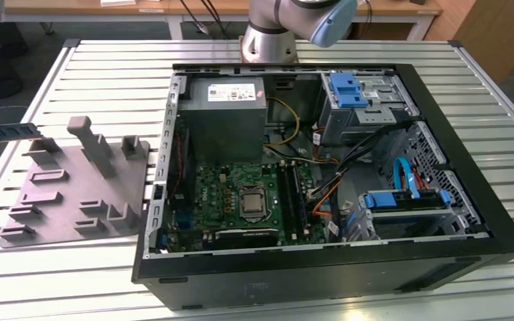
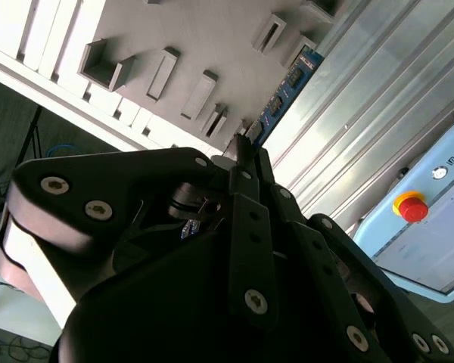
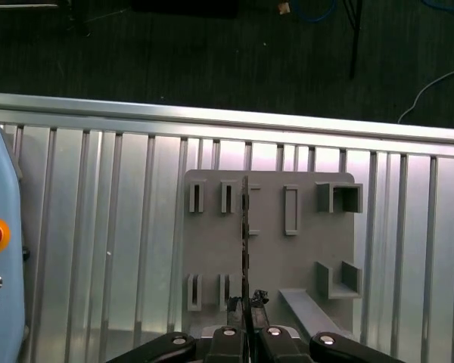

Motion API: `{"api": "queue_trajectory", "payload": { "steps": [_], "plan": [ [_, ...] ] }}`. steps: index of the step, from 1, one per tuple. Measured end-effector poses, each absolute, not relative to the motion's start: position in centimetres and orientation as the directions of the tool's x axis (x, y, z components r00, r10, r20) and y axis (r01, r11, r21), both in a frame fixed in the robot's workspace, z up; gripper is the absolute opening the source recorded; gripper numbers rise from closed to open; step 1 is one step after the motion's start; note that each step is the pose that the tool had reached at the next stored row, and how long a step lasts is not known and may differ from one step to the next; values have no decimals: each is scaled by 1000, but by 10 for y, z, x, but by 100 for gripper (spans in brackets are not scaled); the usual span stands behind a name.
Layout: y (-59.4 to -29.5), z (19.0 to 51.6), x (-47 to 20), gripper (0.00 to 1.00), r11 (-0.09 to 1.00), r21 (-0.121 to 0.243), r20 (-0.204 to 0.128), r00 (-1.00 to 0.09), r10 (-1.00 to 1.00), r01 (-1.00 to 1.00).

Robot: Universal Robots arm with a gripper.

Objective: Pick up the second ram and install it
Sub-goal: 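Pick up the second ram and move it above second insertion slot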

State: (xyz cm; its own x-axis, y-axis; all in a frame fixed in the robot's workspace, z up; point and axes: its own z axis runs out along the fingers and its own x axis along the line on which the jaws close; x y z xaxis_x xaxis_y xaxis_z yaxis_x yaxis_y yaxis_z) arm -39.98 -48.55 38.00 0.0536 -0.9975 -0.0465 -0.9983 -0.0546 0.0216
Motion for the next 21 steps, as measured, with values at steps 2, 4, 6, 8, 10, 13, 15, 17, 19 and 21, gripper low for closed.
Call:
{"api": "queue_trajectory", "payload": {
  "steps": [2,4,6,8,10,13,15,17,19,21],
  "plan": [
    [-485,380,-400,14,-55,22,-46,54,-997,-998],
    [-485,380,-398,14,-55,22,-46,54,-997,-998],
    [-485,380,-393,14,-55,22,-46,54,-997,-998],
    [-485,380,-385,14,-55,22,-46,54,-997,-998],
    [-485,380,-377,14,-55,22,-46,54,-997,-998],
    [-485,380,-366,14,-55,22,-46,54,-997,-998],
    [-485,380,-358,14,-55,22,-46,54,-997,-998],
    [-485,380,-352,14,-55,22,-46,54,-997,-998],
    [-485,380,-345,14,-55,22,-46,54,-997,-998],
    [-485,380,-339,14,-55,22,-46,54,-997,-998]
  ]
}}
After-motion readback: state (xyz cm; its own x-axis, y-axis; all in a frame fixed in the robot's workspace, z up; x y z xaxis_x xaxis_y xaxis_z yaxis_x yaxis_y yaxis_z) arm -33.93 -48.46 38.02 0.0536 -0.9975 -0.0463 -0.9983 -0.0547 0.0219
